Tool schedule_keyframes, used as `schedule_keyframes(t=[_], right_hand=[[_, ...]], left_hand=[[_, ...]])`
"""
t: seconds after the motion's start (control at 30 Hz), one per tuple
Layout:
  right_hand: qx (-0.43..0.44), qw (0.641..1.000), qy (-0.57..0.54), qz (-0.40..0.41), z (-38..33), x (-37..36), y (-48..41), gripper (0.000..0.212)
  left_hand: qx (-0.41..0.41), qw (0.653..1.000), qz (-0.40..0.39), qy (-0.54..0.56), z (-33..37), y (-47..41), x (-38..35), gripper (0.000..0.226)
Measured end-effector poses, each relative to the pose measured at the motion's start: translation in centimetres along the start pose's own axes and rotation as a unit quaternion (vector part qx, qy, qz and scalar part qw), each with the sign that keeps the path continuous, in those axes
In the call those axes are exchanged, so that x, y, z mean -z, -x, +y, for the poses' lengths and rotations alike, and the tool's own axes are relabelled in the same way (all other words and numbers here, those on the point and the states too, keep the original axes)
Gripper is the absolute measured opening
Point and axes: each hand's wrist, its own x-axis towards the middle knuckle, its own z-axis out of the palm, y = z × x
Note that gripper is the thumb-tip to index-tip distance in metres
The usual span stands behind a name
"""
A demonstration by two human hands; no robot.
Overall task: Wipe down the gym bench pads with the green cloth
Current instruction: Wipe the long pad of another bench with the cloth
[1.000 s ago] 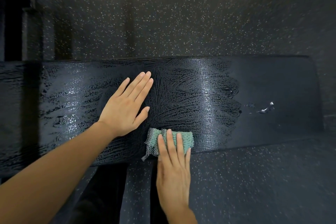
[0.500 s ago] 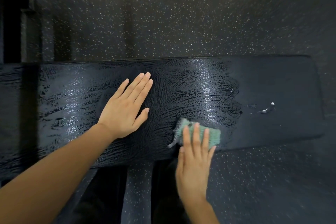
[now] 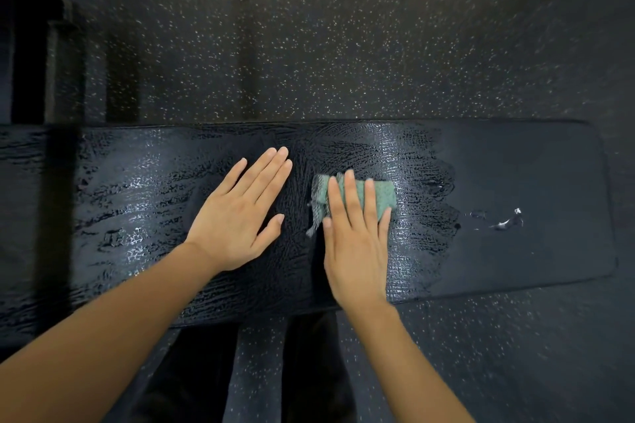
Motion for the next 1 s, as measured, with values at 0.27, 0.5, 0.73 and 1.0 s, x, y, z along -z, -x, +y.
schedule_keyframes(t=[0.27, 0.5, 0.73, 1.0], right_hand=[[-0.011, 0.999, -0.034, 0.016, -0.1, 1.1, -4.3, 0.057], [0.010, 0.999, -0.031, -0.007, 0.7, 0.2, 3.8, 0.054], [-0.001, 1.000, -0.022, -0.001, 0.6, -0.8, 3.9, 0.054], [0.001, 0.998, -0.052, 0.020, 0.2, 0.8, -4.6, 0.056]], left_hand=[[0.002, 1.000, -0.002, 0.006, 0.0, 0.0, 0.1, 0.069], [0.003, 1.000, -0.010, 0.001, -0.1, -0.1, 0.1, 0.070], [0.005, 1.000, -0.006, 0.007, 0.0, -0.1, 0.0, 0.070], [0.006, 1.000, -0.006, -0.001, -0.1, -0.3, -0.2, 0.070]])
